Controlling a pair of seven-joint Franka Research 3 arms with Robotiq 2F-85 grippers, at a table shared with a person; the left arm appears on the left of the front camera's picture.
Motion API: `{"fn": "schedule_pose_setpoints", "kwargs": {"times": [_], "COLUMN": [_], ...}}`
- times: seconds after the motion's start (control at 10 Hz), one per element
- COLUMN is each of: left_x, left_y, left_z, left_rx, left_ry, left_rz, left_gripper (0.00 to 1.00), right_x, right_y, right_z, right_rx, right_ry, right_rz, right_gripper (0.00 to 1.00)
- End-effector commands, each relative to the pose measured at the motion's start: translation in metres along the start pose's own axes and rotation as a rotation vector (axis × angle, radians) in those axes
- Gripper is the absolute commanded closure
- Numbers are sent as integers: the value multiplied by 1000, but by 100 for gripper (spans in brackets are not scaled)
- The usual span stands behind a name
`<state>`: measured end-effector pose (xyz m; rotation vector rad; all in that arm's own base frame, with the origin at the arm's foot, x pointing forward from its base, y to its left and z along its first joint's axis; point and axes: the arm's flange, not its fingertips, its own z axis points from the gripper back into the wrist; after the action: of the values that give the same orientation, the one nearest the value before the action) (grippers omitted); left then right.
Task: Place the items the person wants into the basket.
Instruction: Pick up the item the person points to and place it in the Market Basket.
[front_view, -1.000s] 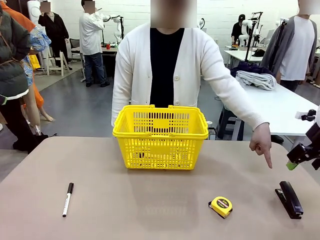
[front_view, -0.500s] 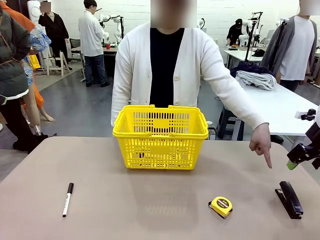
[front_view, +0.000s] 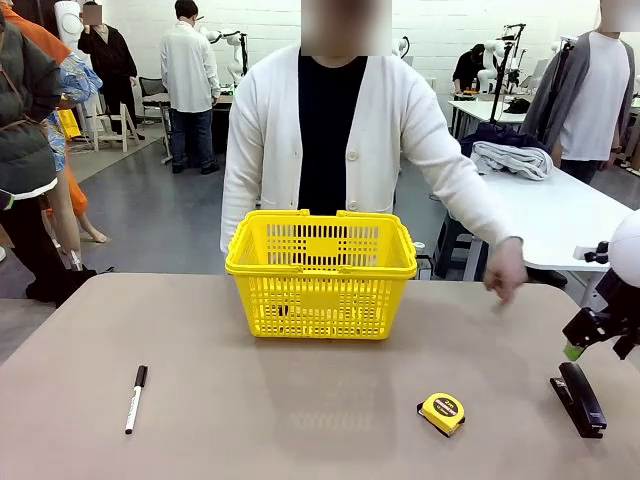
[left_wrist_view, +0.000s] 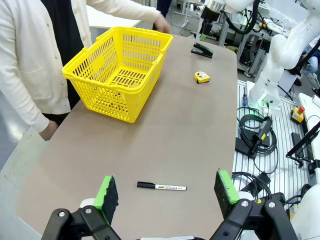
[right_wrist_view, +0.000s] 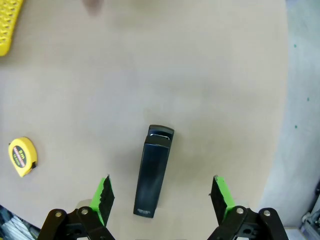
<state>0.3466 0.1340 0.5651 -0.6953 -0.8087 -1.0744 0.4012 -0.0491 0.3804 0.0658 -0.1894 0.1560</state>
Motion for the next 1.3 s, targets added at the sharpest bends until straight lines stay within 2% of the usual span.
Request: {"fn": "schedule_pose_setpoints", "kwargs": {"times": [0.0,0.8,0.9,1.0,1.1,1.2], "left_x": [-1,-1,-1,-1,-1,-1], "left_y": [2,2,2,2,2,2], "left_z": [0,0,0,0,0,0], "left_rx": [0,0,0,0,0,0], "left_ry": [-24,-24,-24,-24,-24,-24], "left_rz": [-24,-24,-24,-24,-24,-24], "left_gripper": [0,0,0,0,0,0], "right_x": [-9,-26,-27,-27,-27,-27], "right_y": [7,9,9,8,8,8], "right_z": [-20,-63,-66,-66,-64,-64], "right_rx": [-31,-52,-35,-33,-31,-28], "right_ry": [18,138,152,167,173,175], "right_rz": [-24,-11,-3,-4,-8,-6], "right_gripper": [0,0,51,58,100,100]}}
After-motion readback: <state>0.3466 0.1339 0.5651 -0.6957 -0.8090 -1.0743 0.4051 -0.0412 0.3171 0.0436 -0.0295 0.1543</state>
